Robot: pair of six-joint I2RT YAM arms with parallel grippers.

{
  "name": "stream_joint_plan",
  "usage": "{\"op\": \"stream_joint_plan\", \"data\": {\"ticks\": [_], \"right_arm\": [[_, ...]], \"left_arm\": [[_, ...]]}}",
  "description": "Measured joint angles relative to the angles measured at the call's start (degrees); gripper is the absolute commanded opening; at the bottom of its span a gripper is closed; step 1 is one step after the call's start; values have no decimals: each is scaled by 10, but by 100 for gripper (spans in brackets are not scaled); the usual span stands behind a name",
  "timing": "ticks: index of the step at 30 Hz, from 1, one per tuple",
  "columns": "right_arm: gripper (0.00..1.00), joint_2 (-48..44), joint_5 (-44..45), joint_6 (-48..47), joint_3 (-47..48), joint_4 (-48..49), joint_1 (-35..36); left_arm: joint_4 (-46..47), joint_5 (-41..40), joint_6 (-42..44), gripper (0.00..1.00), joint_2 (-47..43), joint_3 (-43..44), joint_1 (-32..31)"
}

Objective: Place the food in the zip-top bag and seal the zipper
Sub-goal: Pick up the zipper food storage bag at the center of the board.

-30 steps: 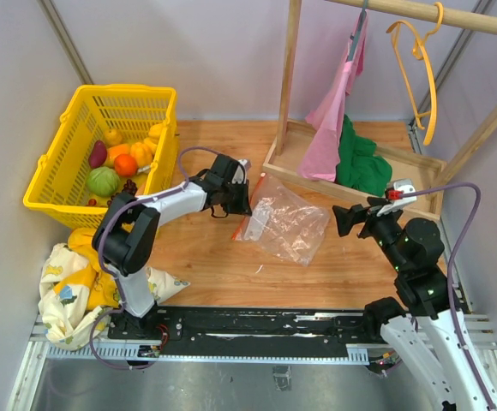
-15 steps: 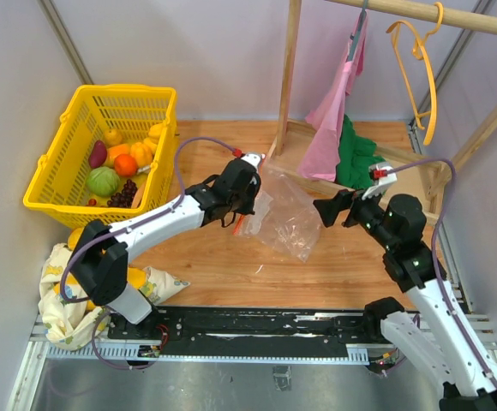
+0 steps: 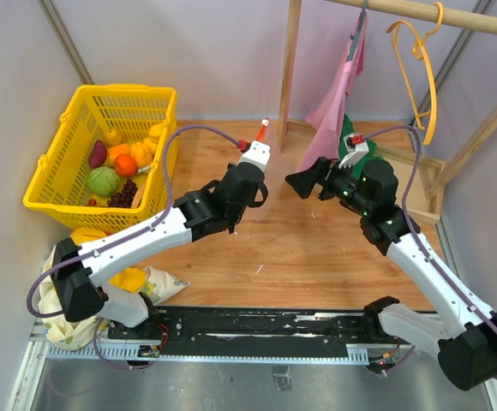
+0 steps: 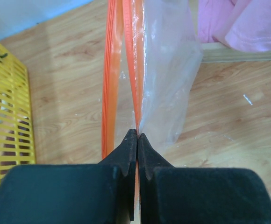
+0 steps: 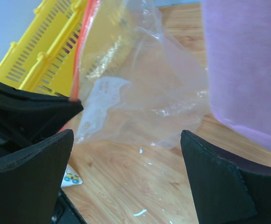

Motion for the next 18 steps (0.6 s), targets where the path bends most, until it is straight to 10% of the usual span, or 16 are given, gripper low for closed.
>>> {"op": "stream_joint_plan", "data": {"ticks": [18], "right_arm": [[88, 79, 24, 142, -46, 158, 51]], "left_arm": [[6, -103, 62, 0, 53, 0, -96]]}}
